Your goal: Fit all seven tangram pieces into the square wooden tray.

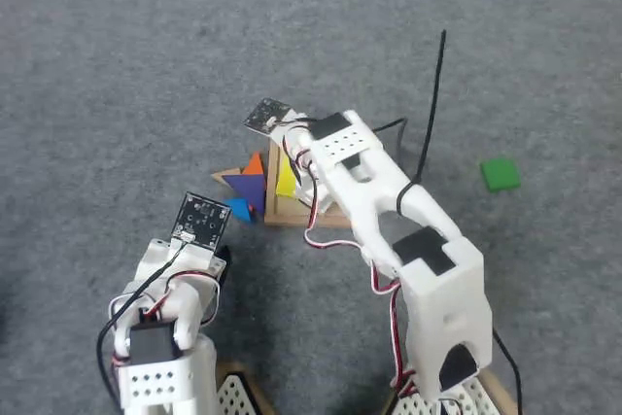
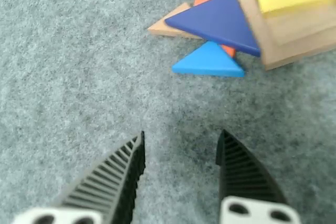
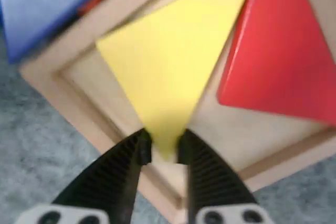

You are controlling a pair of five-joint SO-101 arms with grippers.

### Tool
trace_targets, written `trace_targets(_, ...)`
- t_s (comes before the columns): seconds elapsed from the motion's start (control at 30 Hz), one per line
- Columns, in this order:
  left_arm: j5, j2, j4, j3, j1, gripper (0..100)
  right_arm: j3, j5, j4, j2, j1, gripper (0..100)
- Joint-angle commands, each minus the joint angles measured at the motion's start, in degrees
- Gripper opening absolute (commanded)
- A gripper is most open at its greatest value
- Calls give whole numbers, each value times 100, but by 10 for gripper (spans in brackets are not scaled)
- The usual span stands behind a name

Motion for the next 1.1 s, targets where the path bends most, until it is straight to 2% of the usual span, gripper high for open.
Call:
trace_targets(0.0,-79,-97,53,-48,-44,207,-132,97,374,-75,13,11)
trace_targets(0.3,-79,-97,53,-48,-44,207,-114,114,119,-989,-207,9)
trace_targets(0.5,-79,-97,53,-48,-44,207,-185,97,-215,-708,198,9)
trace_targets(0.8,-79,-97,53,-48,-44,207,-1653,114,119,-224,1024,9)
trace_targets(1.07,-79,-97,53,-48,-44,207,-3279,88,453,1042,1297,10)
